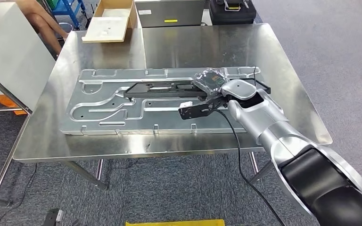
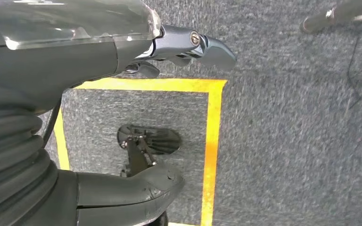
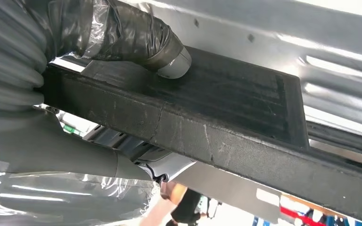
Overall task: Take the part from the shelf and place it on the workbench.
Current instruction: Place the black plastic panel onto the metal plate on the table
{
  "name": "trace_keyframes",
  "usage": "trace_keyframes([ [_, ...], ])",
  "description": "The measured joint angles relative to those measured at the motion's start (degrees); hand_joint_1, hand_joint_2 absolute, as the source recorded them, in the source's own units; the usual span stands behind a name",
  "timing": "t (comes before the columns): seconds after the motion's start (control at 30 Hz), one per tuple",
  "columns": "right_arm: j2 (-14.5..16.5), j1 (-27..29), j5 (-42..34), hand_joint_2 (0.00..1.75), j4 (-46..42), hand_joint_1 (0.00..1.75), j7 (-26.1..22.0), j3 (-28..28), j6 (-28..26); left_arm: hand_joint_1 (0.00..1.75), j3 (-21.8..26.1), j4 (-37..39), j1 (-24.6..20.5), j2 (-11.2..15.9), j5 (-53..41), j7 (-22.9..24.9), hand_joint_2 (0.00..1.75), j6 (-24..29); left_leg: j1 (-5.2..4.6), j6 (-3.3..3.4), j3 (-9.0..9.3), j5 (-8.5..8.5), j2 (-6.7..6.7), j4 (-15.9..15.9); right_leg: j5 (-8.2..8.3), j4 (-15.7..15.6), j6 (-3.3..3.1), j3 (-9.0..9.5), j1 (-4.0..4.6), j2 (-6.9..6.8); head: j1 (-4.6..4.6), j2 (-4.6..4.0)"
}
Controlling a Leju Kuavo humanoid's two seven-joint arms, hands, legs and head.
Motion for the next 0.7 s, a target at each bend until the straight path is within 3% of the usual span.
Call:
trace_keyframes([
  [0.1,0.33,-0.07,-0.19,1.75,0.62,1.64,-0.17,0.03,-0.07,0.0,-0.15,0.0,0.15,0.01,0.08,-0.01,1.75,0.03,0.23,-0.84,-0.68,-1.4,0.05,1.56,0.39,-0.77,-0.98,0.45,-0.3,0.0,0.0,0.0],
  [0.17,0.57,-0.06,-0.61,1.75,1.12,1.64,-0.46,0.03,-0.16,0.0,-0.24,0.0,0.18,0.03,0.15,-0.15,1.75,0.02,0.36,-1.39,-3.17,-4.6,0.08,7.49,0.51,-1.1,-1.34,0.73,-0.38,0.0,-0.01,0.0],
  [0.23,0.67,0.26,-1.04,0.87,1.83,0.82,-0.76,0.03,-0.35,0.0,-0.3,0.0,0.22,0.03,0.19,-0.5,1.75,-0.09,0.43,-1.71,-6.52,-7.28,0.1,14.51,0.47,-1.08,-1.48,0.76,-0.34,0.01,-0.01,0.0],
  [0.27,0.67,0.57,-1.28,0.44,2.29,0.41,-0.89,0.03,-0.51,0.0,-0.36,0.0,0.28,0.02,0.16,-0.79,1.75,-0.16,0.44,-1.76,-7.28,-7.26,0.11,15.88,0.44,-1.06,-1.49,0.8,-0.33,0.02,-0.01,0.0],
  [0.3,0.64,0.9,-1.56,0.0,2.75,0.0,-1.04,0.03,-0.74,0.0,-0.45,0.0,0.34,0.02,0.11,-1.13,1.75,-0.29,0.46,-1.74,-6.87,-6.0,0.12,14.77,0.38,-1.01,-1.44,0.86,-0.35,0.04,-0.01,0.0],
  [0.37,0.52,1.53,-2.29,0.0,3.63,0.0,-1.63,0.03,-1.59,0.0,-0.74,0.0,0.38,0.07,-0.12,-1.95,1.75,-0.73,0.54,-1.56,-3.4,-1.99,0.12,7.35,0.17,-0.88,-1.17,1.01,-0.39,0.12,-0.01,0.0],
  [0.43,0.17,2.09,-3.1,0.0,4.45,0.0,-2.54,0.03,-2.85,0.0,-1.16,0.0,0.28,0.1,-0.49,-2.43,1.75,-1.15,0.4,-1.21,-0.29,0.03,0.04,1.01,0.08,-0.78,-0.66,0.96,-0.25,0.21,-0.01,0.0],
  [0.53,-0.72,3.67,-4.42,0.0,5.47,0.0,-3.86,-0.09,-4.38,0.0,-1.91,0.0,0.3,0.08,-0.89,-2.3,1.75,-1.24,0.29,-0.42,0.44,0.07,-0.06,-0.41,0.22,-1.09,0.22,1.0,-0.05,0.23,-0.02,0.0],
  [0.6,-1.56,4.71,-5.37,0.0,5.95,0.0,-4.44,-0.5,-5.22,0.0,-2.19,0.0,0.28,0.05,-0.84,-2.21,1.75,-1.23,0.49,0.38,0.64,0.38,0.02,-0.89,-0.94,0.26,0.78,0.51,-0.1,0.2,-0.01,0.0],
  [0.63,-1.95,5.12,-5.77,0.0,6.13,0.0,-4.63,-0.77,-5.55,0.0,-2.25,0.0,0.22,0.04,-0.78,-2.21,1.75,-1.19,0.56,0.8,0.73,0.5,0.08,-1.1,-2.34,2.46,1.0,-0.46,-0.11,0.19,-0.01,0.0],
  [0.7,-2.56,6.06,-6.28,0.0,6.43,0.0,-4.86,-1.29,-5.96,0.0,-2.36,0.0,0.1,0.04,-0.63,-2.24,1.75,-0.97,0.4,1.34,0.75,0.53,0.18,-1.15,-5.96,9.82,1.24,-3.83,-0.21,0.17,-0.01,0.0],
])
